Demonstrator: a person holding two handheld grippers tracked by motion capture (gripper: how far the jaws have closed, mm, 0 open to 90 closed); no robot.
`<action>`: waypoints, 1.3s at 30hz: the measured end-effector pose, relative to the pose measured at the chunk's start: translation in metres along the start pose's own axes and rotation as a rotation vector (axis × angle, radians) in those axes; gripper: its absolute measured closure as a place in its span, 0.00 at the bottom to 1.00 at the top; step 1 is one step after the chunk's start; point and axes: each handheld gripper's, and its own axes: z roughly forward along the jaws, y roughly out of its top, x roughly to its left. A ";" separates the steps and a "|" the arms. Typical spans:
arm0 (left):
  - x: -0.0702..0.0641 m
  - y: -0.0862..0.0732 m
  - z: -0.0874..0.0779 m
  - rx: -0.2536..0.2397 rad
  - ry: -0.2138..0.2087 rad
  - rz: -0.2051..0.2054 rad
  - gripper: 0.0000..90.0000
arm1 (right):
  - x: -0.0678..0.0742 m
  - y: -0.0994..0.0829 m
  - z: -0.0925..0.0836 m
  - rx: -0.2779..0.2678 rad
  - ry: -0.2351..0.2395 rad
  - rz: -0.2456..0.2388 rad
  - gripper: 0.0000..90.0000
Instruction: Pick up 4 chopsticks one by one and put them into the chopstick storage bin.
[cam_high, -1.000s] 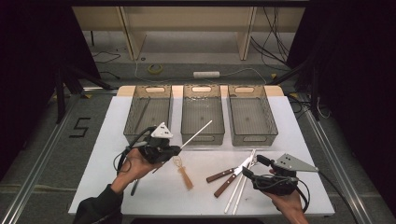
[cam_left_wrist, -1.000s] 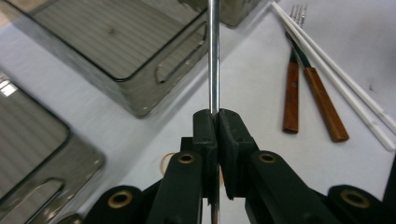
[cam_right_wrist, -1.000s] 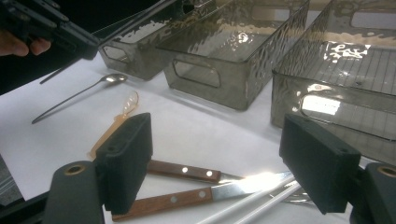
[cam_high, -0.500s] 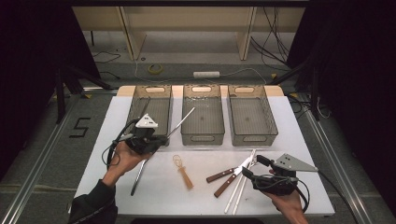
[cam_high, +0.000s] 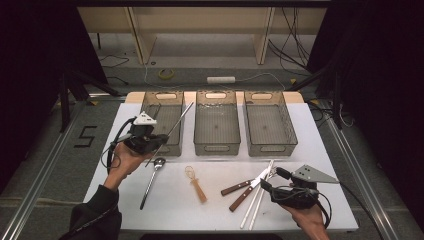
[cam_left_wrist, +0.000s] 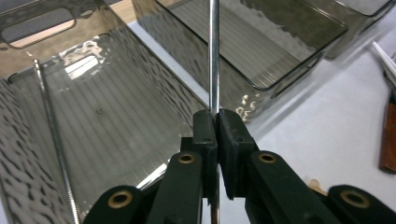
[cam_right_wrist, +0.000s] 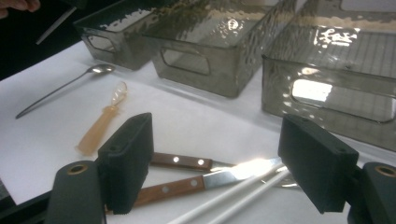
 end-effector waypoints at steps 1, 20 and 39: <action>0.002 0.001 0.000 -0.002 0.003 -0.006 0.95 | 0.000 0.000 0.000 0.006 -0.008 0.002 0.31; 0.031 0.020 -0.004 -0.012 0.071 -0.049 0.95 | 0.001 -0.004 0.002 0.095 -0.062 0.027 0.39; 0.072 0.042 0.021 0.025 0.166 -0.106 0.95 | 0.000 -0.004 0.002 0.080 -0.028 0.045 0.37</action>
